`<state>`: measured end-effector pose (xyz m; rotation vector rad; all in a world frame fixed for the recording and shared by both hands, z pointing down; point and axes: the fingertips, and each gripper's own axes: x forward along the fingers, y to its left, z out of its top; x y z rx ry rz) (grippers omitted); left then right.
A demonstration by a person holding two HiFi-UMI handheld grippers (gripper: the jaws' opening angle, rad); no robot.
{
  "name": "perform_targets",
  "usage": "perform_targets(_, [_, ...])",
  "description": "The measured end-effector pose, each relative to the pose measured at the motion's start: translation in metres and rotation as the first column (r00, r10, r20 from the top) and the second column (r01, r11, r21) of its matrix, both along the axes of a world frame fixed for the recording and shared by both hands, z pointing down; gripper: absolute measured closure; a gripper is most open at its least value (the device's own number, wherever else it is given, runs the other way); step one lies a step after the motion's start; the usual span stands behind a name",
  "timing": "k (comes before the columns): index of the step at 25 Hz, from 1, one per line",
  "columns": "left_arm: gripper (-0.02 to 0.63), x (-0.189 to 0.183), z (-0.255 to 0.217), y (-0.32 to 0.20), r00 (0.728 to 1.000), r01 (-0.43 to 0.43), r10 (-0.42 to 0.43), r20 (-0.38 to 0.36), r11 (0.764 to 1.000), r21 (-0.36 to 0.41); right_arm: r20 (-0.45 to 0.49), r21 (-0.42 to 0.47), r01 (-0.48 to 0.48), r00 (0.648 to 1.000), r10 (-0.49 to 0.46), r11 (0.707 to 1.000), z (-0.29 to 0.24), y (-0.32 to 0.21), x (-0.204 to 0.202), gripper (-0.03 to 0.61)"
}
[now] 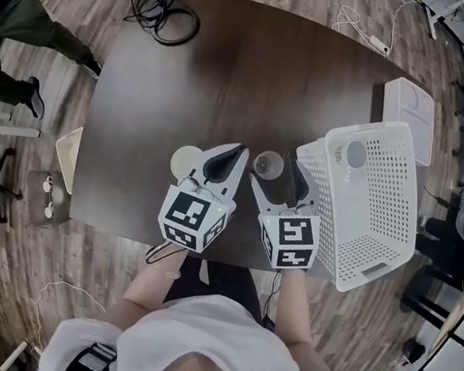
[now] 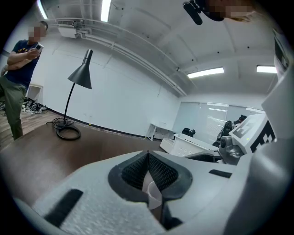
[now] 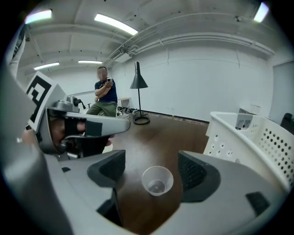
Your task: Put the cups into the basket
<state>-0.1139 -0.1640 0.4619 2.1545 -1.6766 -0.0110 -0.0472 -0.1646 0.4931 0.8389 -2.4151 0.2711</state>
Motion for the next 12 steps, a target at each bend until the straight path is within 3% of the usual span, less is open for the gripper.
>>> perform_targets(12, [0.604,0.004,0.019,-0.015,0.999,-0.025,0.024,-0.036,0.999,-0.037,-0.141,-0.141,-0.003,0.99,-0.017,0.99,0.059,-0.007,-0.003,0.186])
